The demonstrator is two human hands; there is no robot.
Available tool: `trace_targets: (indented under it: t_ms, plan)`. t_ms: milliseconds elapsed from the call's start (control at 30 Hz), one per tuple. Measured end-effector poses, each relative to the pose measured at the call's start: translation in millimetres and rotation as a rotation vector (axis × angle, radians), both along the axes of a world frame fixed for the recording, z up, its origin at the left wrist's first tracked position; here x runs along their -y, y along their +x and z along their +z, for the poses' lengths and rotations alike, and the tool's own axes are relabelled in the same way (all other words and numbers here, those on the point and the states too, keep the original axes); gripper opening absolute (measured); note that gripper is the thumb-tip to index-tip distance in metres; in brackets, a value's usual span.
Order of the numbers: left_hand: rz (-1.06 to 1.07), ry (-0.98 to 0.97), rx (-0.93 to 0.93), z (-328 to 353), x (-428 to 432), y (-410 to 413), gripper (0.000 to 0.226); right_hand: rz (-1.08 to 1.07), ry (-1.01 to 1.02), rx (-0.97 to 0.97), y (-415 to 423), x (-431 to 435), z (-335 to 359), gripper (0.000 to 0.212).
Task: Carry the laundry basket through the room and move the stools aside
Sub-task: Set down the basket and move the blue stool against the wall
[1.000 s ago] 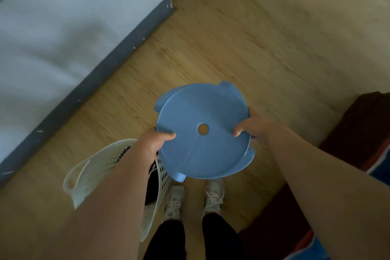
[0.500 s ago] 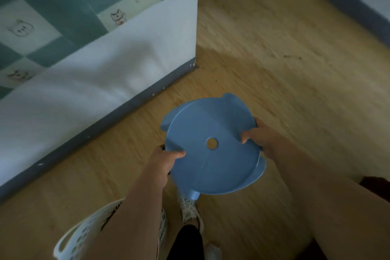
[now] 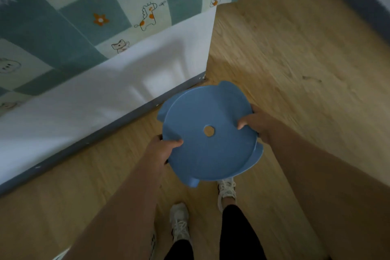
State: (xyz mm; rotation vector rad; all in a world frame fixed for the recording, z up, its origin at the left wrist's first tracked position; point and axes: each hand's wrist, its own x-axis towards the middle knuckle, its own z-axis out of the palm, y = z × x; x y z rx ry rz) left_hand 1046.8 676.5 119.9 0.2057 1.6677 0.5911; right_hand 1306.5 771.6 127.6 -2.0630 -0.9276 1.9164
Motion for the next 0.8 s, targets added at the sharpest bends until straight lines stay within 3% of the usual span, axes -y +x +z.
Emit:
trace_targets:
  t_ms: [400,500,800]
  plan:
    - [0.226,-0.018,0.012,-30,-96,32,0.065,0.180,-0.021,-0.012,2,-144,-35,0.084]
    - [0.254,-0.021,0.006,-37,-116,29,0.063,0.202,0.001,-0.001,-6,-168,-45,0.076]
    - [0.311,-0.023,0.020,-66,-157,14,0.052,0.241,-0.001,-0.027,-38,-212,-83,0.083]
